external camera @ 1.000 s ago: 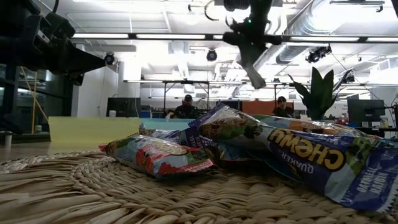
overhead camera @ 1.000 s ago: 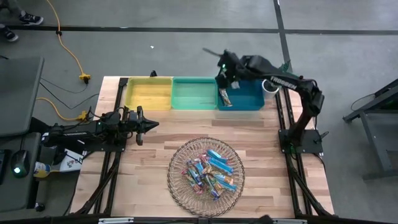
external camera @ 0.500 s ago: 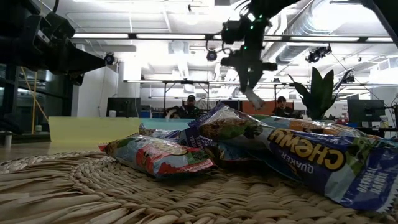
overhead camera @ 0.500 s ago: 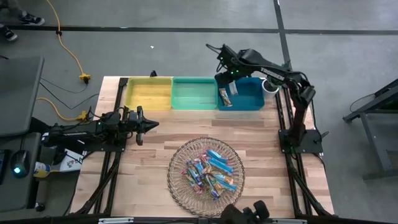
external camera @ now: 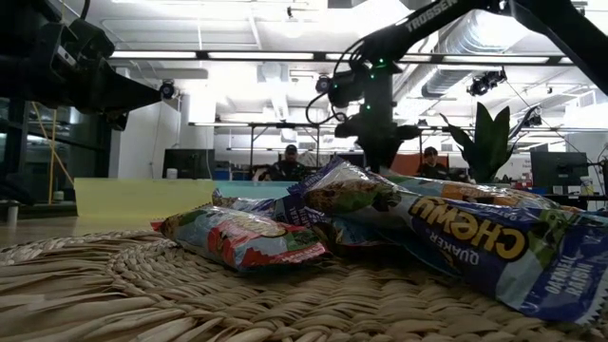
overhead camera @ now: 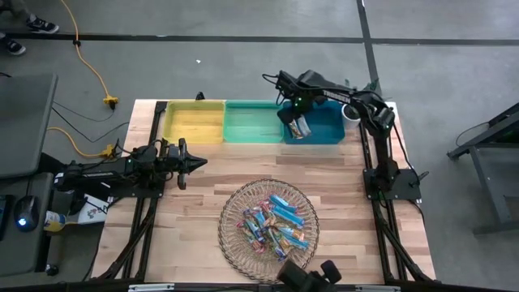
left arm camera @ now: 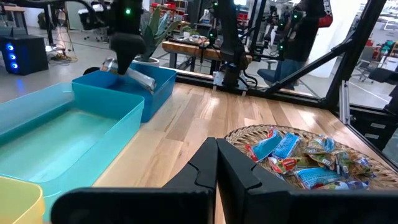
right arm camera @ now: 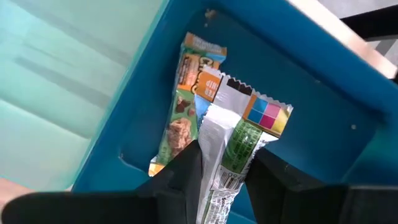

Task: Pick and place Granola Bars by type
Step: Put the orange granola bar into the blue bin

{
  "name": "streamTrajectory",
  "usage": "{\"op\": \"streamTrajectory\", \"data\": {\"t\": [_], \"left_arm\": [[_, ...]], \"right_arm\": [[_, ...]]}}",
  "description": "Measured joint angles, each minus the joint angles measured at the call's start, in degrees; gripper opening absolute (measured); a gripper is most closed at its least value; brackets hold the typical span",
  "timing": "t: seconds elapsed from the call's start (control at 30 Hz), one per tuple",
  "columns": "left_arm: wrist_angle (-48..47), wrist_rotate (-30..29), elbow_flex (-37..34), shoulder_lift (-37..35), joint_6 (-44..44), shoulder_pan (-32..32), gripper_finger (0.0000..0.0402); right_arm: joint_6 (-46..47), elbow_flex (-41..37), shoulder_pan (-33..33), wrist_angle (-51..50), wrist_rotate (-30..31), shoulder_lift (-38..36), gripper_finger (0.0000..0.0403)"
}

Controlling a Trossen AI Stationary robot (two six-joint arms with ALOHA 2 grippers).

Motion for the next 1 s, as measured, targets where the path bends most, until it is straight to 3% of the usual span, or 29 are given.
{"op": "streamTrajectory", "data": {"t": [0.5, 0.7, 1.0], "left_arm": [[0.0, 0.0, 0.0, 0.0, 0.0, 0.0, 0.0000], [0.0, 0.0, 0.0, 0.0, 0.0, 0.0, 0.0000], [0.0, 0.0, 0.0, 0.0, 0.0, 0.0, 0.0000]], "right_arm": [[-1.3, -0.5, -0.4, 1.9, 1.9, 1.4, 0.0096], [0.2, -8.7, -0.6, 5.9, -1.9, 1.4, 0.0096], [1.1, -16.8, -0.2, 11.2, -2.4, 1.3, 0.0096]]}}
